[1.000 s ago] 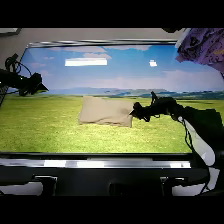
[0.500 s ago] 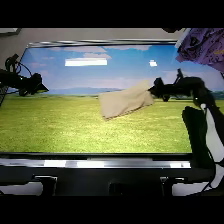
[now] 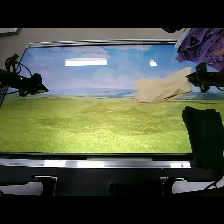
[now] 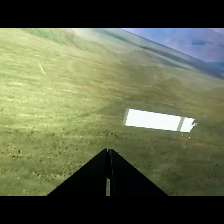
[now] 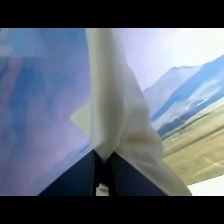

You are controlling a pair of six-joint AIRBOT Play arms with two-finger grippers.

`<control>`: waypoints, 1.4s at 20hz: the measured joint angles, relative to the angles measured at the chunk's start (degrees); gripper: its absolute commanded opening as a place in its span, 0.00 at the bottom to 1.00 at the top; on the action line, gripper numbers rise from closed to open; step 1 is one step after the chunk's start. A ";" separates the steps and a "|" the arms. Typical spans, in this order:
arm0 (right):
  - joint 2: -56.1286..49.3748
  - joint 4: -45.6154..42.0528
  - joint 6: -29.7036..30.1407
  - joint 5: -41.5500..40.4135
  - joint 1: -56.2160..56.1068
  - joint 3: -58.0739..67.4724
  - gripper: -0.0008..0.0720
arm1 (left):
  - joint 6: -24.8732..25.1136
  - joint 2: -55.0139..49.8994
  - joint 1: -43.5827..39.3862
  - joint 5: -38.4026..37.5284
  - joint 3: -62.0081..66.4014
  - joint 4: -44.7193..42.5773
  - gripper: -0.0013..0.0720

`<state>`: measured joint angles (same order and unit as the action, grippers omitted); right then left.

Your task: Fold the clothes and pants, and hang the long-sleeved shirts on hangers.

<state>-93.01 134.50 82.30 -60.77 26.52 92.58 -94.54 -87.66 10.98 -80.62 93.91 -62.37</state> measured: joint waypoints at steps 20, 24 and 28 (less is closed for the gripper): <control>19.10 -30.56 -28.59 -6.16 11.80 1.77 0.05 | 0.00 0.00 0.00 -1.46 0.00 -0.02 0.04; 21.90 -35.04 -31.32 -8.81 11.82 1.77 0.05 | 0.02 0.00 -0.09 -1.51 0.00 0.00 0.04; 22.95 -37.11 -32.00 -13.84 11.82 1.77 0.04 | 0.11 0.00 -0.09 -1.53 0.00 -0.02 0.04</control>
<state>-70.06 97.38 50.30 -74.61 38.35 94.35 -94.43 -87.66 10.90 -82.15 93.91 -62.39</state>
